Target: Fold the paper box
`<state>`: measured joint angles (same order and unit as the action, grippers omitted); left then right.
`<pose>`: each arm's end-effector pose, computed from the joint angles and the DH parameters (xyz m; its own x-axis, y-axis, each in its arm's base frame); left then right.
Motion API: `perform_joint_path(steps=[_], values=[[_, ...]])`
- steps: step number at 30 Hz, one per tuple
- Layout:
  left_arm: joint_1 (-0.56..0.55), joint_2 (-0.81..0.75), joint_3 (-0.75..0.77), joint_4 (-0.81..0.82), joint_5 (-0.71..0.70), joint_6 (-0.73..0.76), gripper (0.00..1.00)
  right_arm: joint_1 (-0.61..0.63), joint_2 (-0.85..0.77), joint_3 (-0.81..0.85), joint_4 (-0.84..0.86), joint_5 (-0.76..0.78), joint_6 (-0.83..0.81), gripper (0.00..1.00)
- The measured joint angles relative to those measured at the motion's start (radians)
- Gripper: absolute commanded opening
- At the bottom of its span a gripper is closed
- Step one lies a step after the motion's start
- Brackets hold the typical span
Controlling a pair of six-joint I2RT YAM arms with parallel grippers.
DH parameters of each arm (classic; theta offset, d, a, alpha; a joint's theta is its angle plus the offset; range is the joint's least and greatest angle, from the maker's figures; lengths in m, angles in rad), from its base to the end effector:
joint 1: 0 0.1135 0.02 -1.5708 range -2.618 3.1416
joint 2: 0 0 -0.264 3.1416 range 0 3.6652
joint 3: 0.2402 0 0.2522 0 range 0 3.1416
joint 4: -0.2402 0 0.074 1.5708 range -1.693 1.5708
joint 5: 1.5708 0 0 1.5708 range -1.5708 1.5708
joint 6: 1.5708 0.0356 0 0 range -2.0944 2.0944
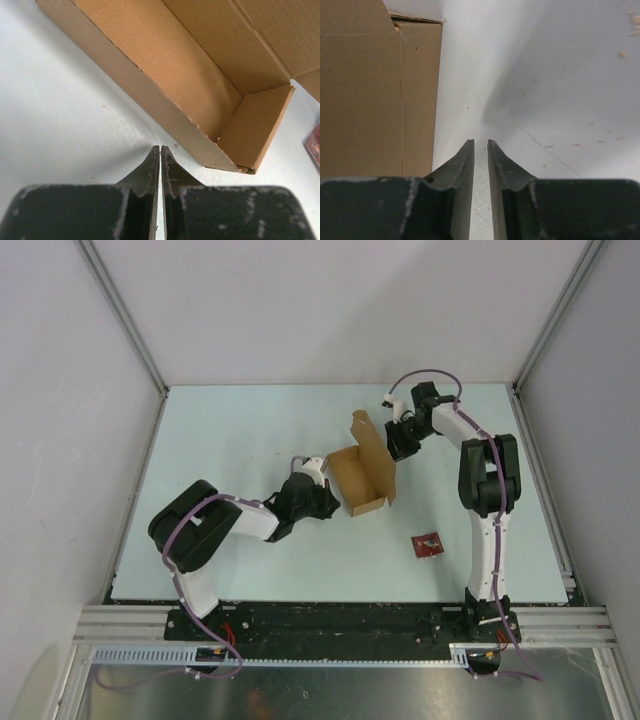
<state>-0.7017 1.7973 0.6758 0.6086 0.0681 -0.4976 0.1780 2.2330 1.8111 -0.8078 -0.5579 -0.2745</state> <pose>0.2544 -0.2182 0.1224 -0.6583 -0.0671 -0.7497 0.4268 0.7871 -0.4452 0.4545 0.1009 0.1779 -0.8048 -0.3784 -0.4572 -0.5638 0.7283 0.3895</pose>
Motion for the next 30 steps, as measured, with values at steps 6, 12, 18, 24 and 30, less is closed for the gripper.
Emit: perform_joint_path(steps=[6,12,18,24,30], values=[[0.000,0.005,0.005,0.010,0.018,0.000,0.07,0.030,0.038,0.000,0.000,0.001,-0.001,0.14],[-0.008,0.020,0.021,0.014,0.023,0.000,0.07,0.054,0.039,-0.001,0.002,0.000,-0.009,0.12],[-0.021,0.027,0.034,0.019,0.026,0.000,0.07,0.082,0.039,-0.016,0.005,-0.001,-0.026,0.12],[-0.036,0.034,0.041,0.019,0.027,0.000,0.07,0.097,0.039,-0.030,-0.002,-0.019,-0.073,0.12],[-0.066,0.034,0.042,0.019,0.034,0.000,0.07,0.105,0.025,-0.056,-0.013,-0.042,-0.148,0.12]])
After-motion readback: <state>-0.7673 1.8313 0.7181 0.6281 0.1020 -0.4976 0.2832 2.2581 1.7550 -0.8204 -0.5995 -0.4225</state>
